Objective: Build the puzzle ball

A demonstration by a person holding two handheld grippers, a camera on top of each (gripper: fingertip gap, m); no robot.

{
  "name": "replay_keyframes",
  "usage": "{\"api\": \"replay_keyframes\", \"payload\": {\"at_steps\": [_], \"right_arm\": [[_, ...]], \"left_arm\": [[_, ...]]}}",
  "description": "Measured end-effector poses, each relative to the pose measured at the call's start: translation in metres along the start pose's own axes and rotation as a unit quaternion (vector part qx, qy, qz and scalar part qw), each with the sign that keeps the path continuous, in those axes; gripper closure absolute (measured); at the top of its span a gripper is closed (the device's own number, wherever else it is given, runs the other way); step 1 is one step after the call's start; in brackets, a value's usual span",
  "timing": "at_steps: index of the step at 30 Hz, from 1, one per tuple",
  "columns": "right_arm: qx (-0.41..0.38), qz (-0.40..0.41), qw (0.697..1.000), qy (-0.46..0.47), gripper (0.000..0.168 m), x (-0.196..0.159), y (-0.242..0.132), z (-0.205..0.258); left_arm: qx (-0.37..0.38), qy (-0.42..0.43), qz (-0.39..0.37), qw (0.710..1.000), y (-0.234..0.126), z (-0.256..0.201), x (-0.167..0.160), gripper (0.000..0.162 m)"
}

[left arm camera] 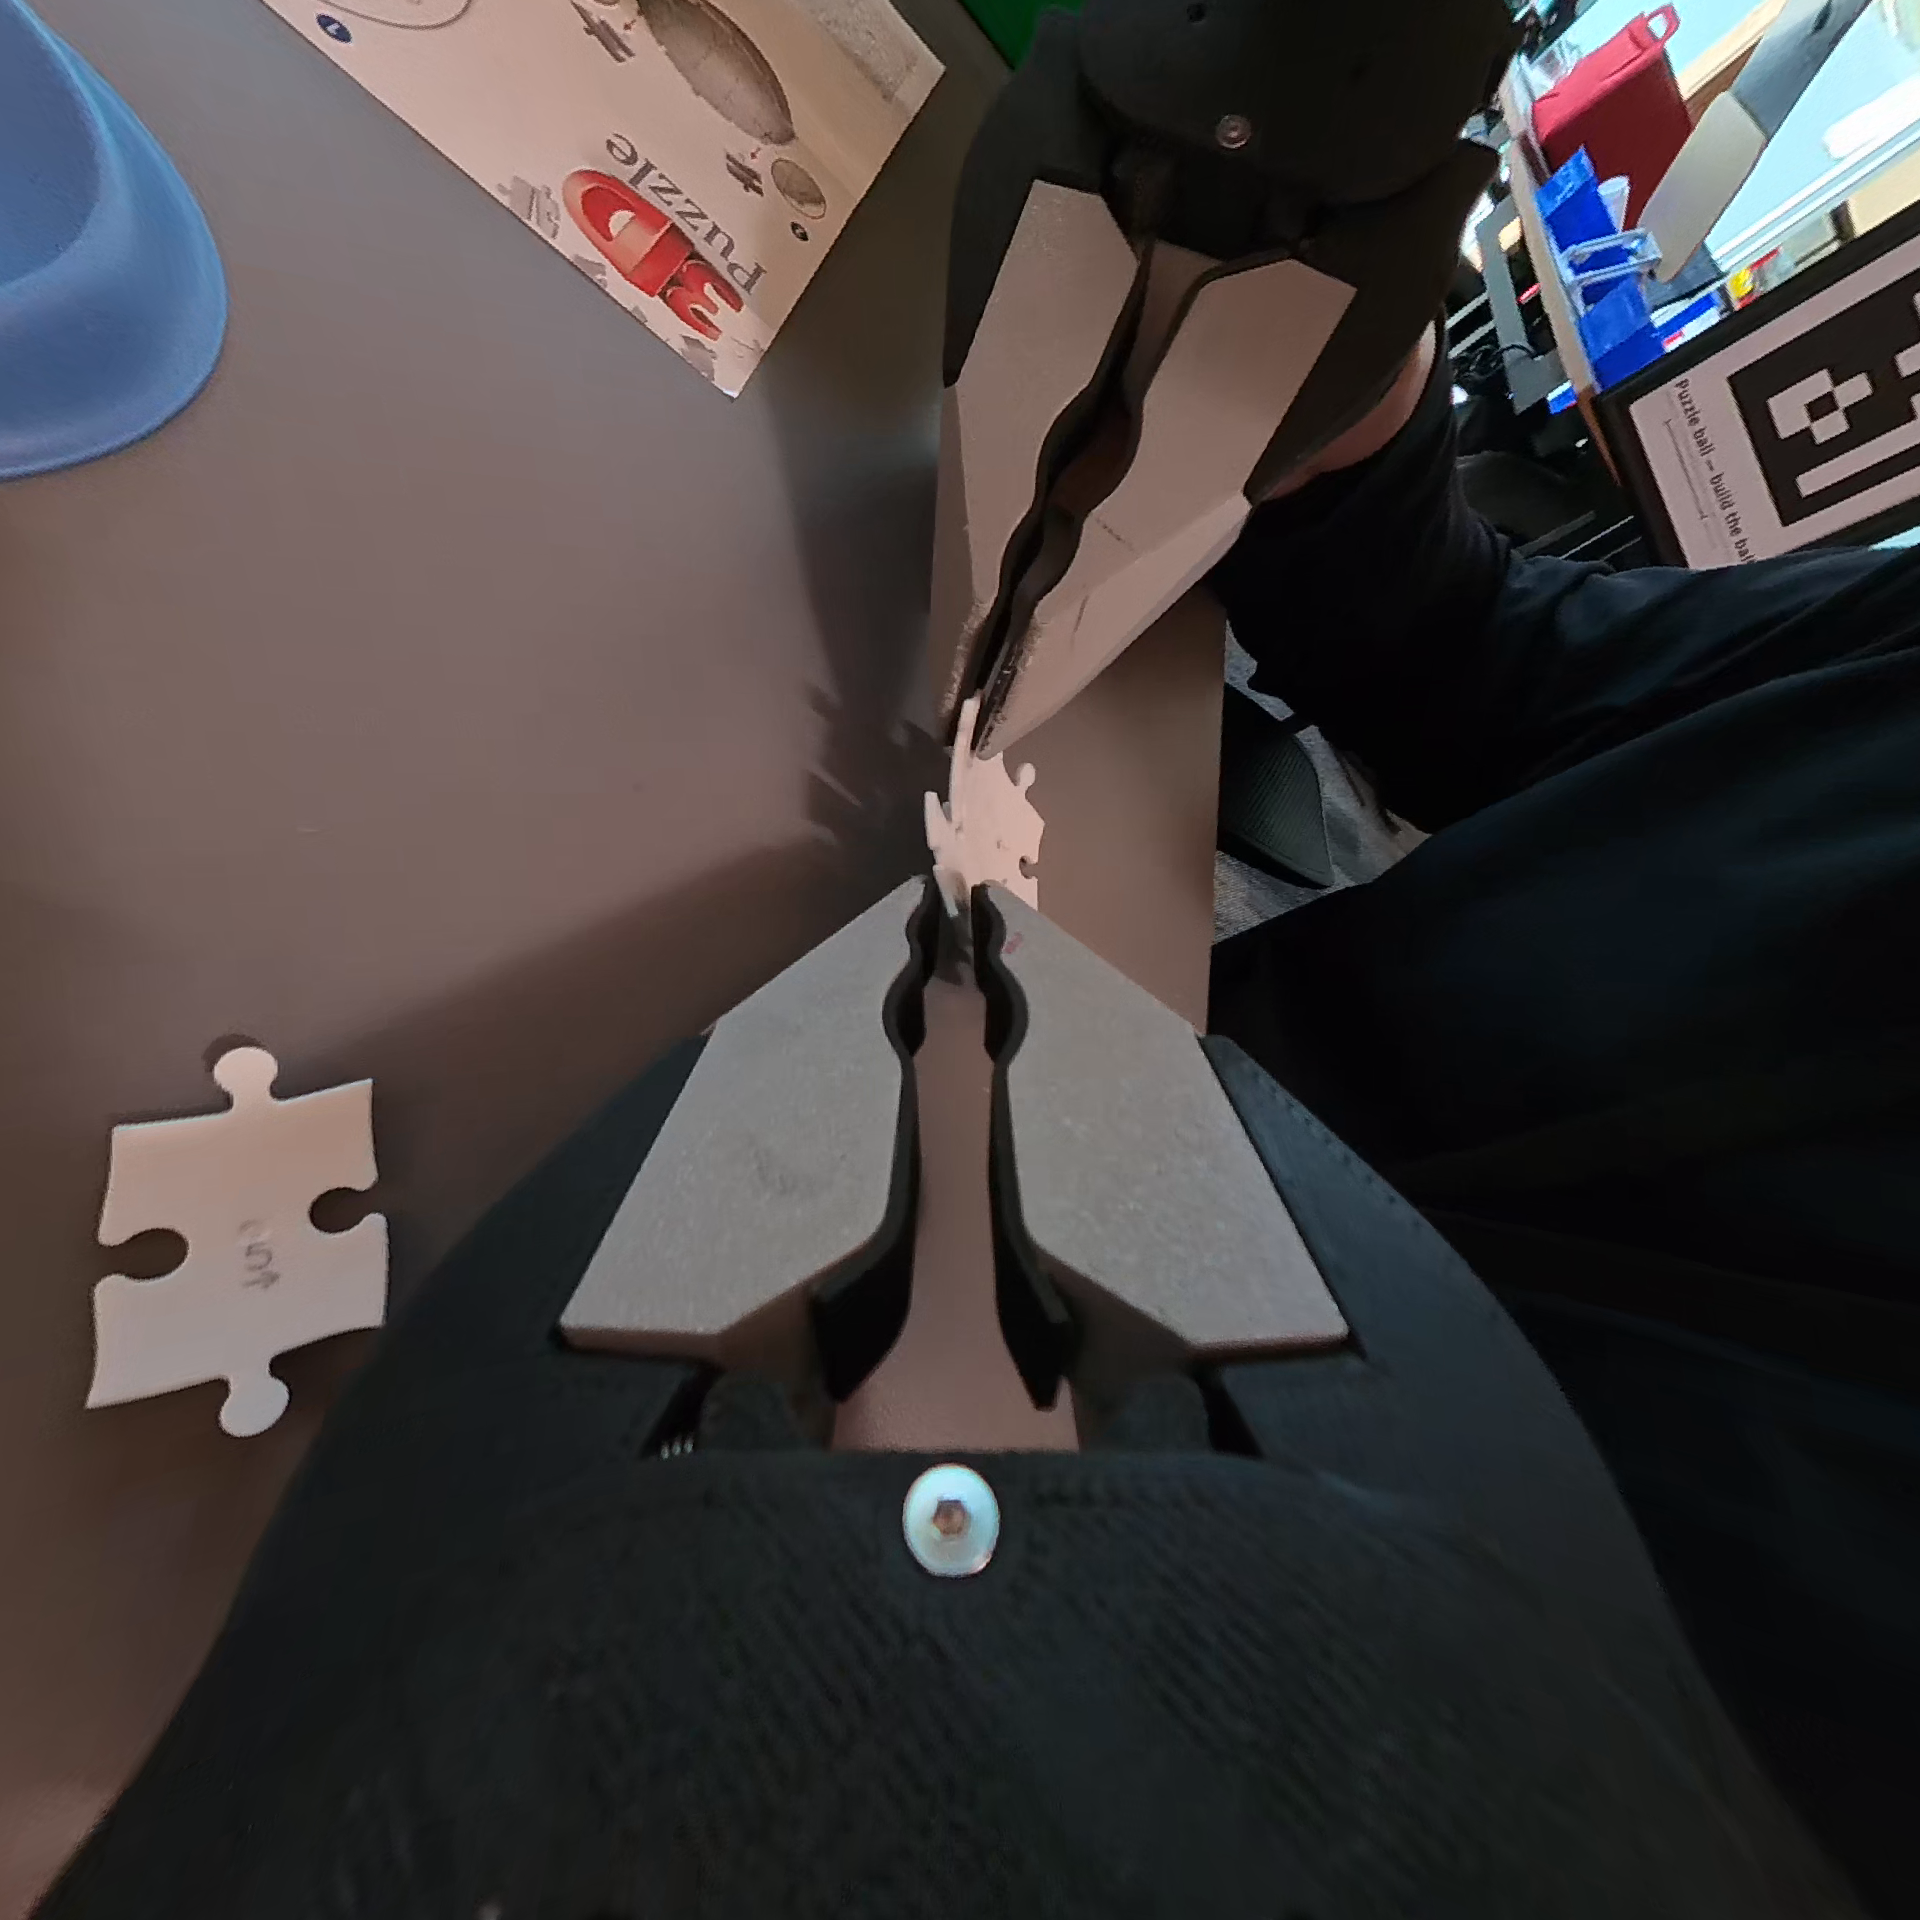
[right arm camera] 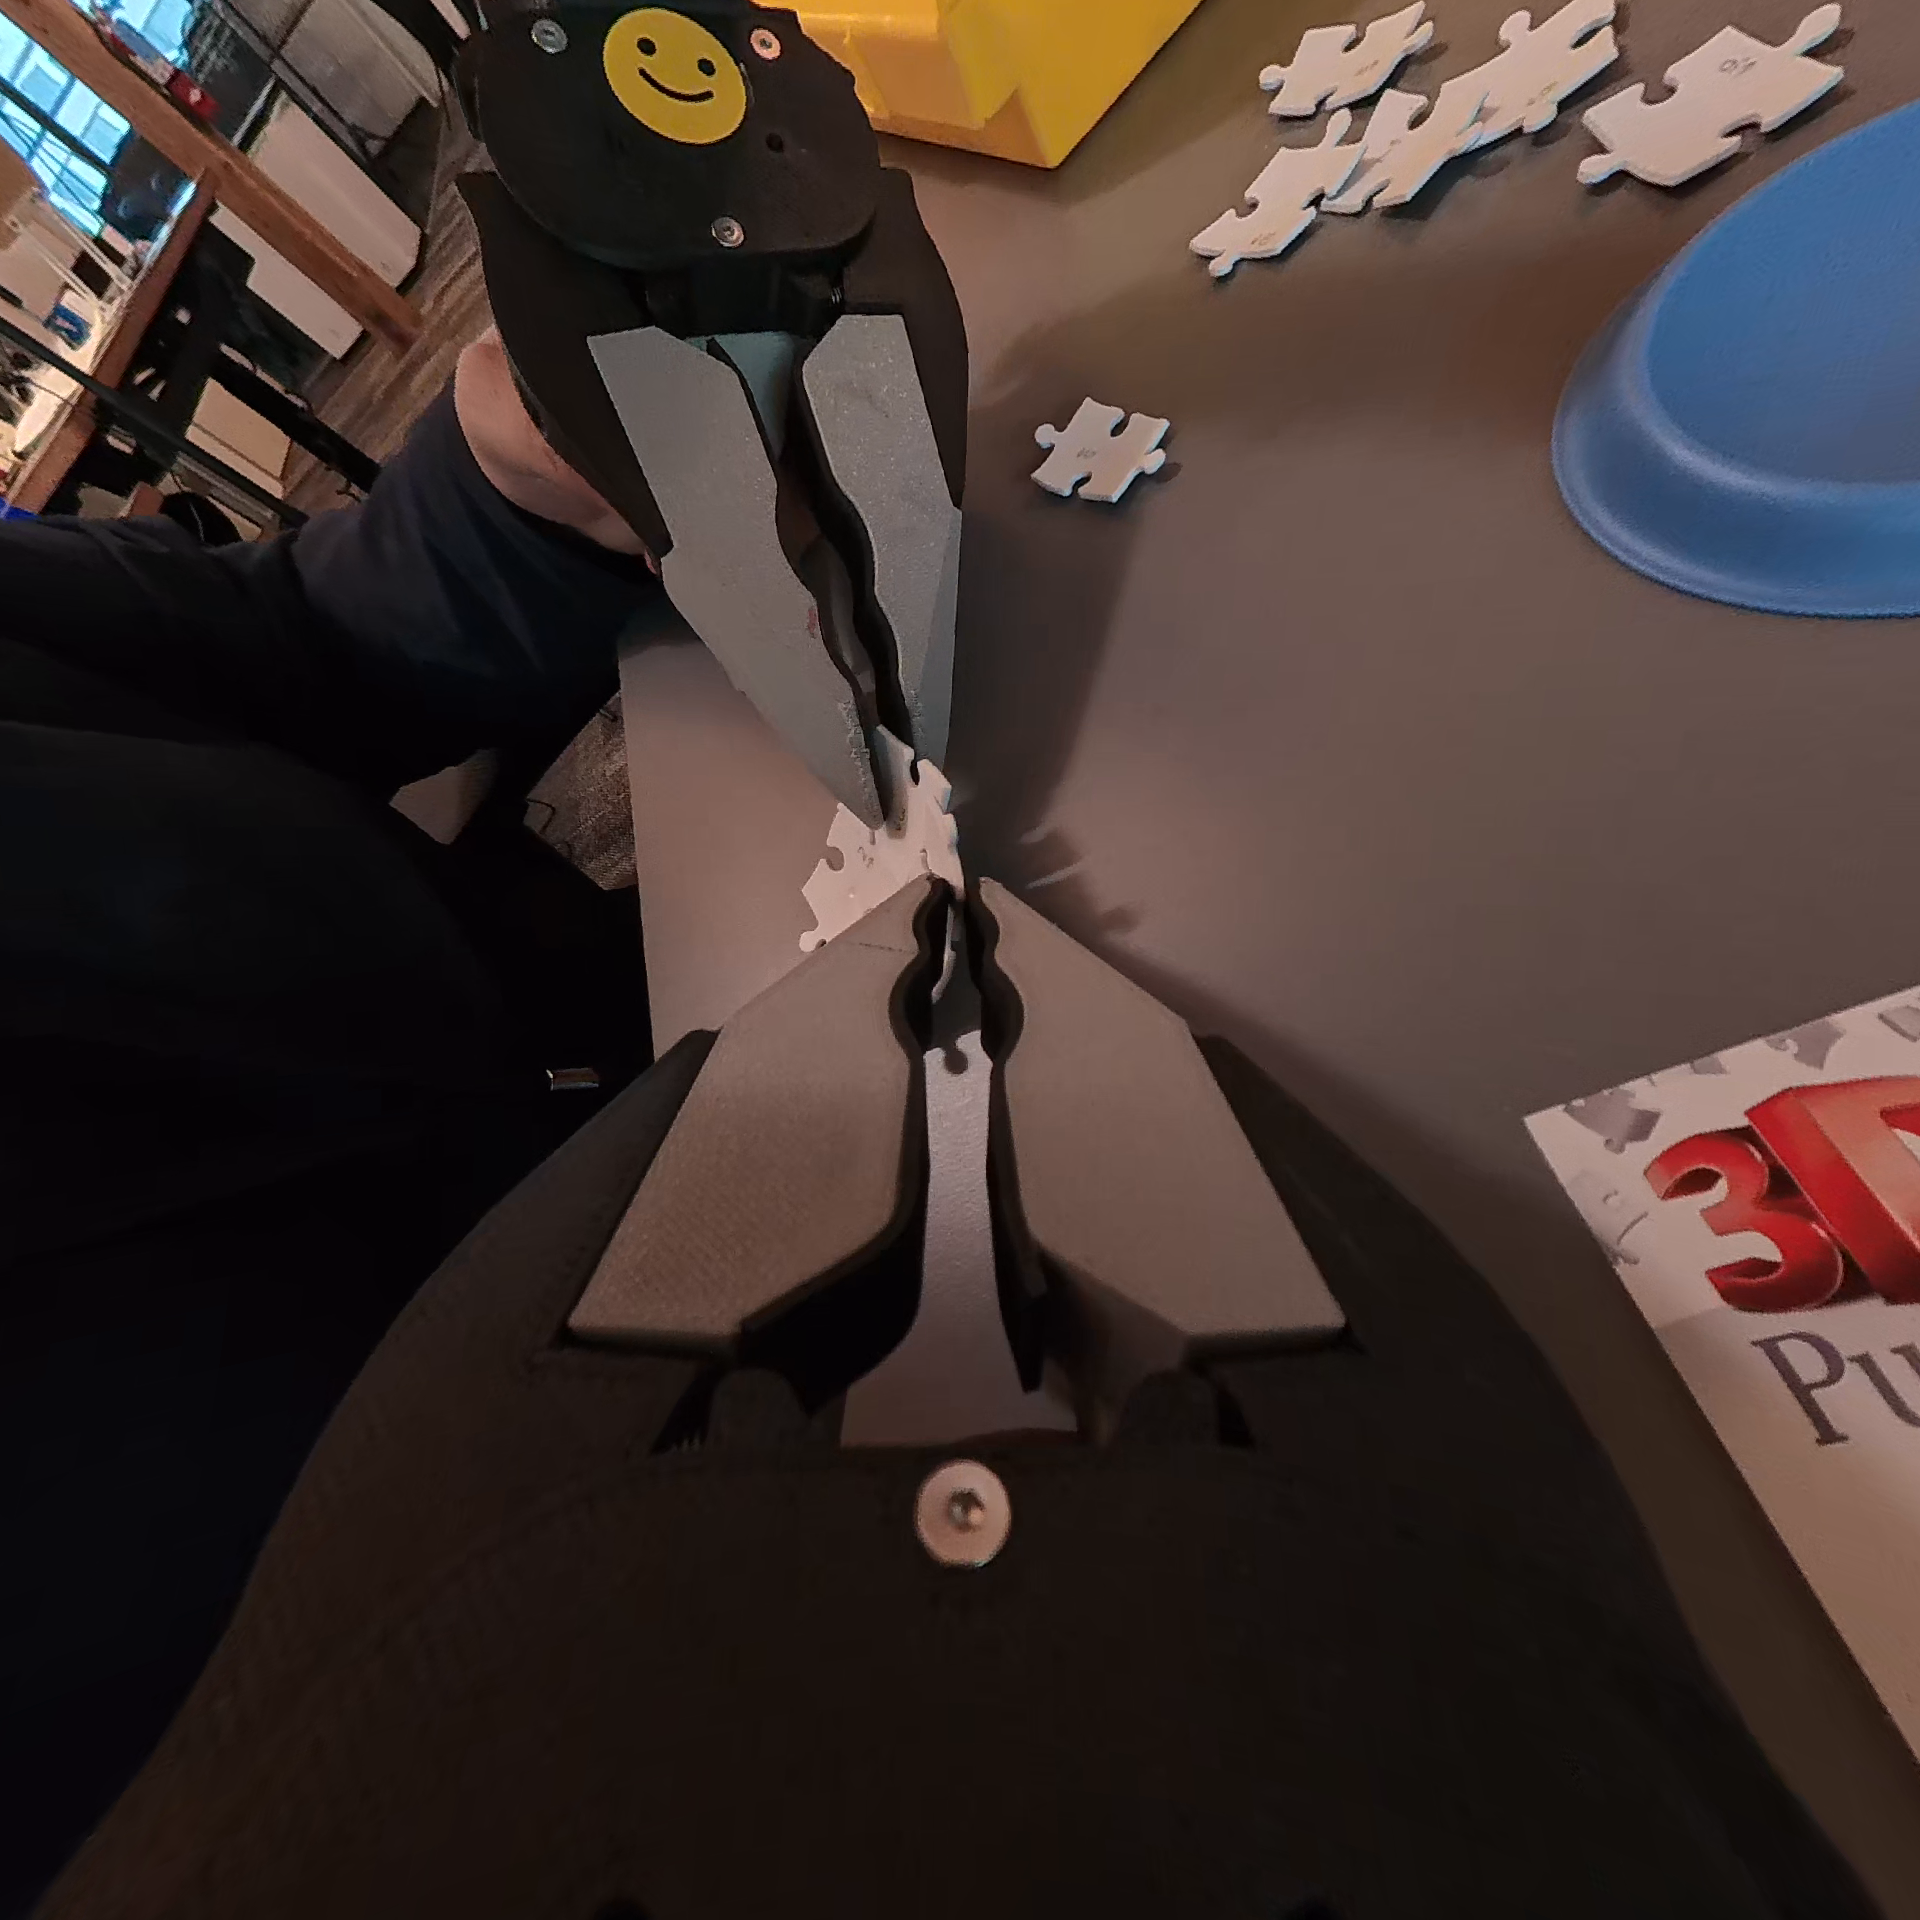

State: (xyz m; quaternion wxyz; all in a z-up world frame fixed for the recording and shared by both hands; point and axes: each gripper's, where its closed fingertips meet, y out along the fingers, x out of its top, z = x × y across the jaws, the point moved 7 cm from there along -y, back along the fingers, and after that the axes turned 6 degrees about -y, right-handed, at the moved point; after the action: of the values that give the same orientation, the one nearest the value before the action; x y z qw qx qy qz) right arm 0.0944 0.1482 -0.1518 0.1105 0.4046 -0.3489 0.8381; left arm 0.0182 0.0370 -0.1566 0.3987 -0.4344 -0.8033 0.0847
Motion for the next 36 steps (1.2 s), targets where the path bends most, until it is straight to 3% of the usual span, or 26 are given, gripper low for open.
{"api": "replay_keyframes", "payload": {"at_steps": [36], "right_arm": [[0.085,0.038,0.995,0.028,0.167,0.003,0.017,0.003]], "left_arm": [[0.013,0.066,-0.005,0.998,0.001,-0.009,-0.001,0.160]]}}
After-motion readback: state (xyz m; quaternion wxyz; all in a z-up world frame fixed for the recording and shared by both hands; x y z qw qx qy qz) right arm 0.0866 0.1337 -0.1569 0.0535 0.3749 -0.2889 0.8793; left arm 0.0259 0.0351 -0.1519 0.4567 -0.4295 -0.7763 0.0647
